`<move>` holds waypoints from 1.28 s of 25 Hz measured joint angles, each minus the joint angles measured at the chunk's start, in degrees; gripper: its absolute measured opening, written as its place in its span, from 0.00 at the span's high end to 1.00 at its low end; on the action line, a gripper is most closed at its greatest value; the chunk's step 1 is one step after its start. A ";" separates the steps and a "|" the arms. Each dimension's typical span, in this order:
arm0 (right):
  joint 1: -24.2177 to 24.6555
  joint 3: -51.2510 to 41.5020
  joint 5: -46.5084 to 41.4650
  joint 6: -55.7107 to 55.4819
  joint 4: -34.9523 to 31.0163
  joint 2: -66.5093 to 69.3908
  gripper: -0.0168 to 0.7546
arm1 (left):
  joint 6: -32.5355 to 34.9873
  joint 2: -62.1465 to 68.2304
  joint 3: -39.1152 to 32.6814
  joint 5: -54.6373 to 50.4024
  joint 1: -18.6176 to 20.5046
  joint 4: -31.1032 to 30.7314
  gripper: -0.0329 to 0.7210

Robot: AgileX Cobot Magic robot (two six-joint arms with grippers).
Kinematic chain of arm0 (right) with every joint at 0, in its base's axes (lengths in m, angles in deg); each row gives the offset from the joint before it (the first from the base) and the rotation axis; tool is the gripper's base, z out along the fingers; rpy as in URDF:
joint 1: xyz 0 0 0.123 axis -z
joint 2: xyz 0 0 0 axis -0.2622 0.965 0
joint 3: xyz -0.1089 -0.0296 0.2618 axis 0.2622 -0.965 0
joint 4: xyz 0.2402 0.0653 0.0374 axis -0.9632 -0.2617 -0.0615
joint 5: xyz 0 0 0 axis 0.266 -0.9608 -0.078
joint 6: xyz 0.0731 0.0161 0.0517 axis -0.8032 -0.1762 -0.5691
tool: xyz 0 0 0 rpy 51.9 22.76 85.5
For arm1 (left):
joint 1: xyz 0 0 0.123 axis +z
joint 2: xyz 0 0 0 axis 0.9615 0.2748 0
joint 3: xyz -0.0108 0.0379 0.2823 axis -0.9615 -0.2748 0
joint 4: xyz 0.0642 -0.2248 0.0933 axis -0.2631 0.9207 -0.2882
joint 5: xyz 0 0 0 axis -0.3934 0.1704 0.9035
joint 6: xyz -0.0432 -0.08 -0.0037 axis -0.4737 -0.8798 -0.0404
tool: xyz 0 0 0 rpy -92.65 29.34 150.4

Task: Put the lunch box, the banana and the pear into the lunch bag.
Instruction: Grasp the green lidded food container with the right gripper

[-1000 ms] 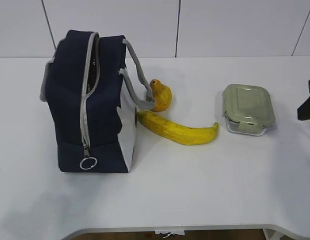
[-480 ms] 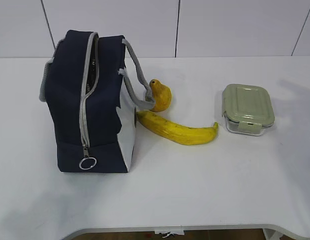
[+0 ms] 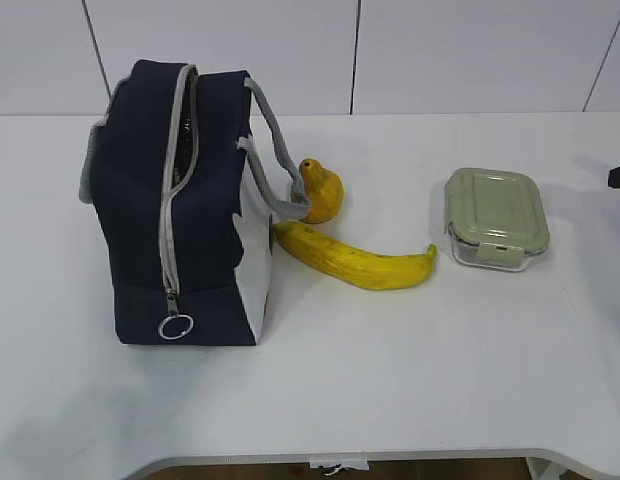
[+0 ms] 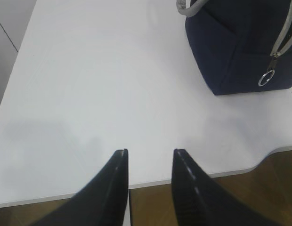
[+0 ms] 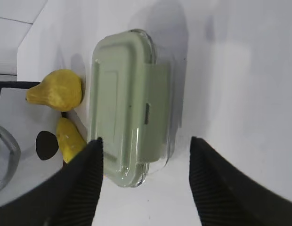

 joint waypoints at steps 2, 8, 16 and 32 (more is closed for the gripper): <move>0.00 0.79 0.00 0.00 -0.59 1.22 0.39 | 0.00 0.00 0.00 0.00 0.00 0.00 0.64; -0.10 0.98 0.00 0.12 -1.60 1.72 0.39 | 0.00 0.00 0.00 0.00 0.00 0.00 0.64; -3.33 1.25 0.00 0.12 -2.79 6.76 0.22 | 0.00 0.00 0.00 0.00 0.00 0.00 0.64; -7.28 2.32 0.24 5.13 -7.81 10.73 0.17 | 0.00 0.00 0.00 0.00 0.00 0.07 0.64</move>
